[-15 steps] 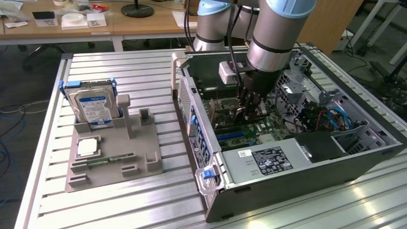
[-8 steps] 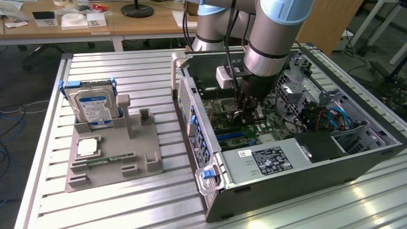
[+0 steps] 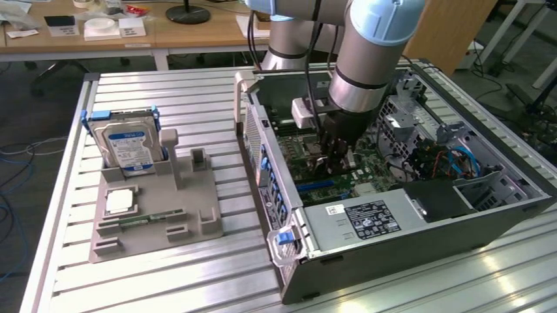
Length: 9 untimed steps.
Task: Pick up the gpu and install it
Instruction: 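Insert the gpu into the slot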
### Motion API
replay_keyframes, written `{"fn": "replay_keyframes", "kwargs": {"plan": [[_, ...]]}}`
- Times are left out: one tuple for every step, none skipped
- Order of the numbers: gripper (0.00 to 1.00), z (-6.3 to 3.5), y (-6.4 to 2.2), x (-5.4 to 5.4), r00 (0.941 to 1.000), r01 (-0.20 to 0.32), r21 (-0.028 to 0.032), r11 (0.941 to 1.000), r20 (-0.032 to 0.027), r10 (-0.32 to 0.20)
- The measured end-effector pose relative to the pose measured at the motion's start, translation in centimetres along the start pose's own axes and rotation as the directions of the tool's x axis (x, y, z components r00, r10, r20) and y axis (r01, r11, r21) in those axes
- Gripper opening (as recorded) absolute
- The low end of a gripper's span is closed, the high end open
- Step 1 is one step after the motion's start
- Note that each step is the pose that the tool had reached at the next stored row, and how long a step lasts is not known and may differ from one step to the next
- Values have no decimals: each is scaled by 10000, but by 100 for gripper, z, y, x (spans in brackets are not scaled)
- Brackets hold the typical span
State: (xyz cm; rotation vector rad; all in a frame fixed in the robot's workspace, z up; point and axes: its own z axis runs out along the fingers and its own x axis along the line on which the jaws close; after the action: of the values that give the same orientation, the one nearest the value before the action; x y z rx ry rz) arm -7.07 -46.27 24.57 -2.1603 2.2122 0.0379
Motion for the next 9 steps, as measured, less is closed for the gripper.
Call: {"fn": "replay_keyframes", "kwargs": {"plan": [[28, 9, 10, 1, 10000, 0, -3, 10000, 0, 0], [28, 15, 24, 2, 10000, 0, -4, 10000, -1, 0], [28, 20, 41, 3, 10000, 1, -5, 10000, -3, -1], [28, 26, 53, 3, 10000, 0, -5, 10000, -2, 0], [28, 33, 61, 3, 10000, 0, -5, 10000, 0, 0], [28, 38, 66, 3, 10000, 1, -6, 10000, 0, -1], [28, 44, 67, 4, 10000, 1, -10, 10000, 1, -1], [28, 49, 68, 4, 10000, 2, -16, 10000, 0, -2], [28, 53, 69, 5, 10000, 2, -21, 10000, -1, -2]]}}
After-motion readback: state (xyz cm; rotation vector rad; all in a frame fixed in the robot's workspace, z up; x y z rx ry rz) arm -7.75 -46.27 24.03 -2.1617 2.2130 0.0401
